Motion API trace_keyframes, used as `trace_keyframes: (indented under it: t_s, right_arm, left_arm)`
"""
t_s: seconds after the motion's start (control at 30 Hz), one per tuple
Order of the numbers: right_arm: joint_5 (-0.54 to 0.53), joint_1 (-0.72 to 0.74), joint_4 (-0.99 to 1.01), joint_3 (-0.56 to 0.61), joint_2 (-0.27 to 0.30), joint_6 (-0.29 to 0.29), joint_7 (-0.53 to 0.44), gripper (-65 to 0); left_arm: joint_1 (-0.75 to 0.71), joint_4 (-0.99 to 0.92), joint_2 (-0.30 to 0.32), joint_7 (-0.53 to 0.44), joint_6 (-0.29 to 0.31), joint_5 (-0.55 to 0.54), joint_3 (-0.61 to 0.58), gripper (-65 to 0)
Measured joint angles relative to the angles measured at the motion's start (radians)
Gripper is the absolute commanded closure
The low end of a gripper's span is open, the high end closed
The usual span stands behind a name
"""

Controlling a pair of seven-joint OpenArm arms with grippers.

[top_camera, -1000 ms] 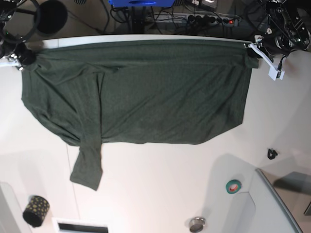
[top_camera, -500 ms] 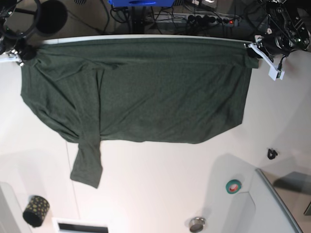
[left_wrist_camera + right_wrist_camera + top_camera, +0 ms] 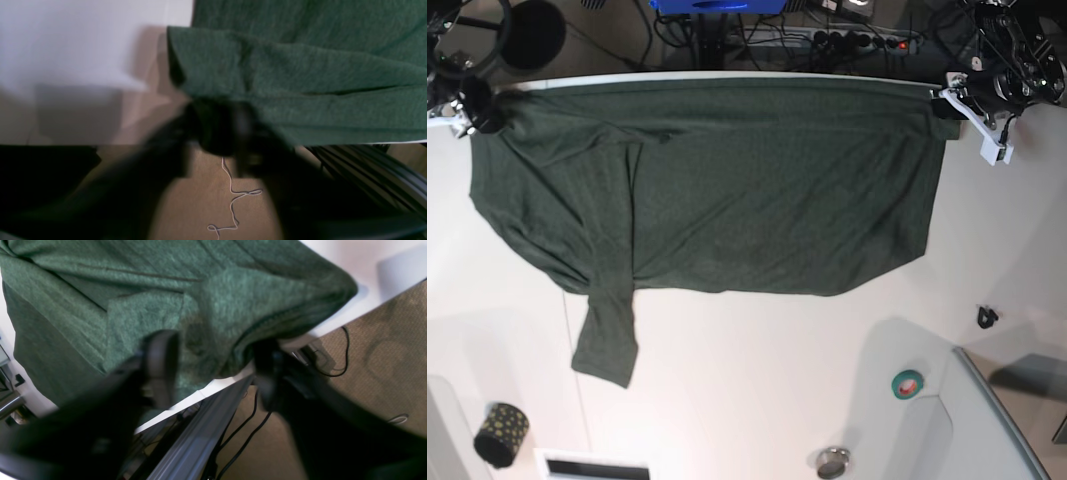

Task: Layout the t-shirt on the table in an organized manner, then fold the t-shirt properly
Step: 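Pull the held shirt edge further toward the arms with both grippers, then release the shirt edge with both grippers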

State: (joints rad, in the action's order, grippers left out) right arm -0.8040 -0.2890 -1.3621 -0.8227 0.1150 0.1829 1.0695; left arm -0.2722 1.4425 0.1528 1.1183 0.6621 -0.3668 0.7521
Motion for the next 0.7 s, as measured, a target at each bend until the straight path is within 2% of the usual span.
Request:
trace_keyframes:
  t_s: [0.1,0.2,0.33,0.47,0.57,0.67,0.7]
  right_arm:
    - [-0.004,0.001,0.000,-0.046,-0.005,0.009,-0.003,-41.3]
    - [0.002,-0.014,-0.042,-0.101,-0.013,0.056,-0.001,-41.3]
    - [0.012,-0.022,-0.135,-0.143,-0.010,0.064,0.006,-41.7]
    - [-0.001,-0.019,-0.174,-0.134,0.047,0.071,-0.003,-41.7]
    - [0.009,-0.010,-0.171,-0.080,0.072,0.071,-0.011,-41.9]
    - [0.000,0.010,-0.169,0.024,0.108,0.081,-0.106,-41.9]
    - [0.006,0.023,-0.168,0.078,0.135,0.086,-0.143,-41.9]
  left_arm:
    - [-0.004,0.000,0.000,-0.001,0.000,-0.002,0.000,-42.3]
    - [-0.012,0.000,-0.003,0.000,0.000,-0.004,0.019,-49.2]
    - [-0.010,0.000,0.001,0.000,0.000,-0.002,0.140,-49.7]
    - [0.015,0.041,0.014,0.011,0.004,0.000,0.219,-49.5]
    - [0.027,0.164,0.020,0.000,0.004,-0.007,0.259,-49.5]
    - [0.038,0.251,0.024,0.005,0.005,-0.006,0.255,-49.4]
    - [0.055,0.257,0.022,0.008,0.004,0.000,0.244,-49.4]
